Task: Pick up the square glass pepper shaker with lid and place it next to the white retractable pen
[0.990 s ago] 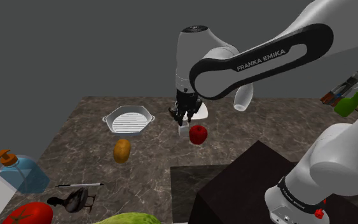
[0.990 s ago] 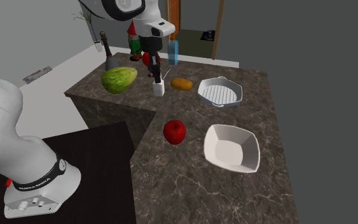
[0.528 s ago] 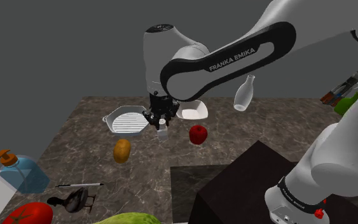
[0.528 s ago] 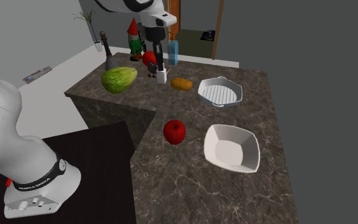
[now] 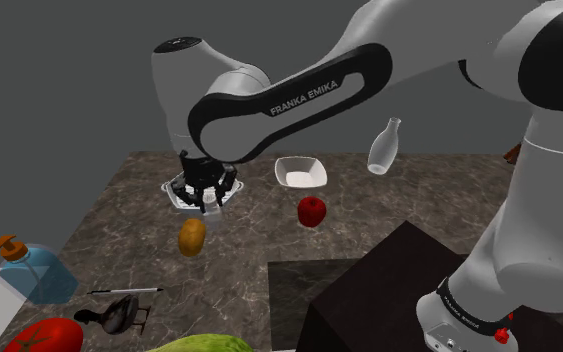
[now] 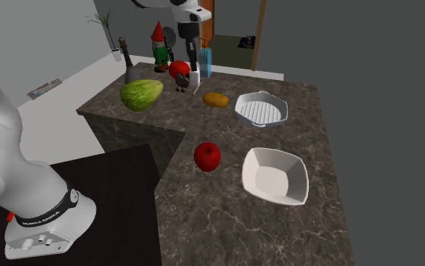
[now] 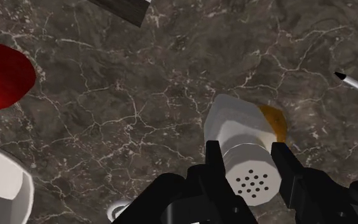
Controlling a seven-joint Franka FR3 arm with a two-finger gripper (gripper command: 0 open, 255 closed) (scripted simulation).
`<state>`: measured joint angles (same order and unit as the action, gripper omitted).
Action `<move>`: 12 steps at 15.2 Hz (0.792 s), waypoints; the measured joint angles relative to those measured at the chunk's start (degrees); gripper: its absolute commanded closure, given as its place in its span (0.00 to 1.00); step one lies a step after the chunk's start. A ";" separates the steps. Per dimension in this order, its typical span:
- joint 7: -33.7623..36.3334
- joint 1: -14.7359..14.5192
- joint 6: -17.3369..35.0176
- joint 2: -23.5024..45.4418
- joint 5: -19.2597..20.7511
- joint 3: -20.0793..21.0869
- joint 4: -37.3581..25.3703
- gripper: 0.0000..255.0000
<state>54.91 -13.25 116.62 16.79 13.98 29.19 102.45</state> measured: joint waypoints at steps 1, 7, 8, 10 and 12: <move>1.07 -1.14 -0.89 2.31 1.08 -0.07 -2.80 1.00; 5.23 -10.22 -10.21 17.93 6.63 -1.47 -26.25 1.00; 5.57 -11.35 -11.05 19.78 7.14 -1.72 -28.80 1.00; 6.08 -11.97 -10.67 20.84 7.52 -1.90 -29.37 1.00; 6.31 -12.21 -9.84 21.77 7.87 -2.12 -29.40 1.00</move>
<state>61.22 -25.46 106.78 38.56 21.84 27.07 73.05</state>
